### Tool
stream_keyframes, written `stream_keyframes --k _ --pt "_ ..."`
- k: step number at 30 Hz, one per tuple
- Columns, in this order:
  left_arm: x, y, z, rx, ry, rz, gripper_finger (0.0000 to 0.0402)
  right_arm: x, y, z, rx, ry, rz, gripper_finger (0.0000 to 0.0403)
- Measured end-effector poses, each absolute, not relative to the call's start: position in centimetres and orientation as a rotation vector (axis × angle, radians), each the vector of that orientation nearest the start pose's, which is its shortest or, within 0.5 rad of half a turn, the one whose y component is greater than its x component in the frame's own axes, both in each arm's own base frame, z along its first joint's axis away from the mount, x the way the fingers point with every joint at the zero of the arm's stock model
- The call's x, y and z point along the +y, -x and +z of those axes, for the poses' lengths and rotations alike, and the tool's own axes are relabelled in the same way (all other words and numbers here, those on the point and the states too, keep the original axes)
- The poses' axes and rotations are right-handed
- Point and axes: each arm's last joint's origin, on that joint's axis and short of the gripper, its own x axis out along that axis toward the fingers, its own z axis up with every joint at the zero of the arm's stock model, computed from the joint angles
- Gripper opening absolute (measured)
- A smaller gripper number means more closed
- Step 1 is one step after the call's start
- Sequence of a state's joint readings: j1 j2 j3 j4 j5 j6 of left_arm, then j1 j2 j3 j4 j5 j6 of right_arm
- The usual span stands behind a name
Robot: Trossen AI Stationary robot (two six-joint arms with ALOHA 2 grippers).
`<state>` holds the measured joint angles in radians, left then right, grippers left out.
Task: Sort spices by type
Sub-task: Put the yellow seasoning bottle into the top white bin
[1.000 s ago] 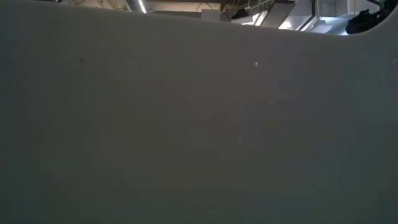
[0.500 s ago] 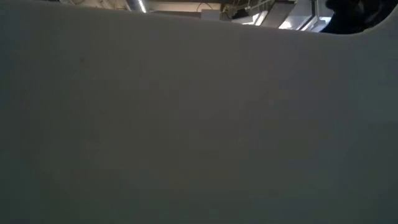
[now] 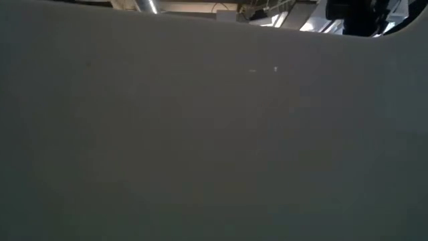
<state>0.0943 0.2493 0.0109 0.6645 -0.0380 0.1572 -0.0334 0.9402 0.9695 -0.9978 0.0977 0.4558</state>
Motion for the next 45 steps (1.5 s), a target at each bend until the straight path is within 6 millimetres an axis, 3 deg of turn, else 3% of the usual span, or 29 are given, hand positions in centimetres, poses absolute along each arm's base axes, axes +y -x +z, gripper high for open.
stream_keyframes --k 5,15,21,28,45 --pt "1.1 -10.3 21.1 -0.433 -0.174 0.166 0.0001 -0.8 -16.3 29.3 1.072 -0.474 -0.438 0.0060" --pt "1.1 -10.3 21.0 -0.428 -0.174 0.166 0.0001 -1.1 -17.2 28.0 1.172 -0.411 -0.539 0.0287" --pt "1.1 -10.3 21.0 -0.427 -0.174 0.166 0.0001 -1.0 -17.7 27.5 1.213 -0.388 -0.507 0.0364" --pt "1.1 -10.4 20.9 -0.419 -0.174 0.165 0.0001 -1.1 -17.9 27.1 1.244 -0.371 -0.535 0.0385" --pt "1.1 -10.4 20.9 -0.410 -0.169 0.163 0.0001 -1.2 -20.1 24.2 1.427 -0.347 -0.592 0.0351"
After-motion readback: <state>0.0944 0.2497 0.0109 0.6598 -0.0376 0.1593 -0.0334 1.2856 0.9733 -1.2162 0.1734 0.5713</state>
